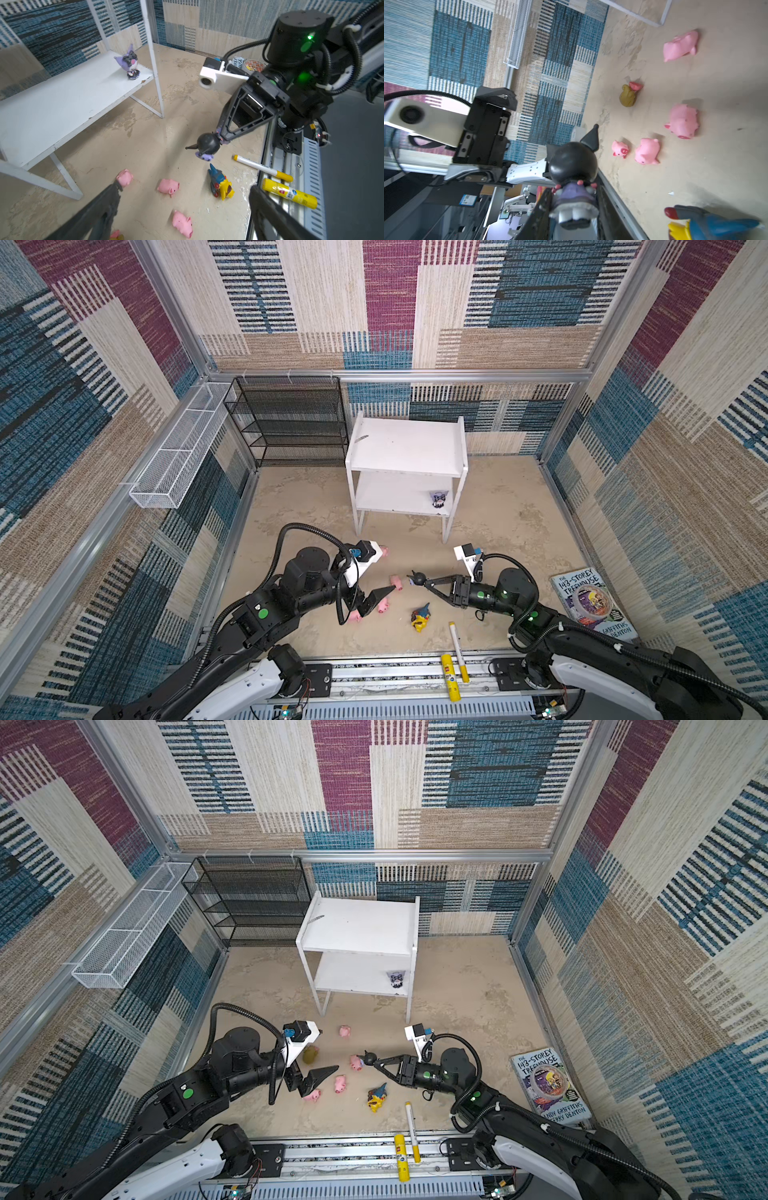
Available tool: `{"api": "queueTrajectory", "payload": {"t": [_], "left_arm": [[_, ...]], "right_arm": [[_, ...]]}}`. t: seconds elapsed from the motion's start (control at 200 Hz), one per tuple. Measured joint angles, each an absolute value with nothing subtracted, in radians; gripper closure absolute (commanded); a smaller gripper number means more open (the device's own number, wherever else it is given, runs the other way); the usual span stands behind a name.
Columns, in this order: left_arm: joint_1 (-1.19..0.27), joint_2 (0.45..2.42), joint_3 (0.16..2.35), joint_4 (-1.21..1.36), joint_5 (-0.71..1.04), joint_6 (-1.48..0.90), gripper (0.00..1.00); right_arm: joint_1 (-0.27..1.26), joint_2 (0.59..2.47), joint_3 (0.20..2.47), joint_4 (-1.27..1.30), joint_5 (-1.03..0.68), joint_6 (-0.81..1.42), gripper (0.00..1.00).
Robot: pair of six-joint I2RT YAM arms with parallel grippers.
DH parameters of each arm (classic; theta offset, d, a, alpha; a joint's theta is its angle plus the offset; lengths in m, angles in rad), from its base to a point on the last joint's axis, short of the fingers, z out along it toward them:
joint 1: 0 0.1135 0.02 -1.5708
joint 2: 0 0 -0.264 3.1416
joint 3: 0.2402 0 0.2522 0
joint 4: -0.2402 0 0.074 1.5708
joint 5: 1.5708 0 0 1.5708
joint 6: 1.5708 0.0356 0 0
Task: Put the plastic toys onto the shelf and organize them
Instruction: 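Bring the held figure toward the left gripper while the left gripper reaches toward it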
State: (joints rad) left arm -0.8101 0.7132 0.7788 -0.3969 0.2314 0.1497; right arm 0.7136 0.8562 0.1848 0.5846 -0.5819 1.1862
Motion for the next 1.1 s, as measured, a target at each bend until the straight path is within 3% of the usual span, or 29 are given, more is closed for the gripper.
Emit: {"api": "queueTrajectory", "payload": {"t": [0.331,0.486,0.671,0.766,0.982,1.102], "left_arm": [[-0.852,0.859,0.838,-0.451,0.403,0.260,0.07],[-0.953,0.892,0.795,-0.353,0.386,0.260,0.08],[-1.028,0.961,0.780,-0.227,0.313,0.269,0.18],[-1.040,0.992,0.780,-0.189,0.292,0.278,0.26],[-1.044,1.021,0.782,-0.122,0.271,0.313,0.60],[-1.047,1.021,0.785,-0.132,0.296,0.337,0.69]], "right_arm": [[0.667,0.833,0.197,0.685,-0.810,1.330,0.71],[0.665,0.851,0.197,0.740,-0.860,1.373,0.71],[0.665,0.839,0.203,0.756,-0.883,1.396,0.71],[0.665,0.827,0.203,0.757,-0.890,1.398,0.71],[0.665,0.789,0.191,0.743,-0.881,1.405,0.71],[0.664,0.776,0.175,0.741,-0.875,1.412,0.69]]}}
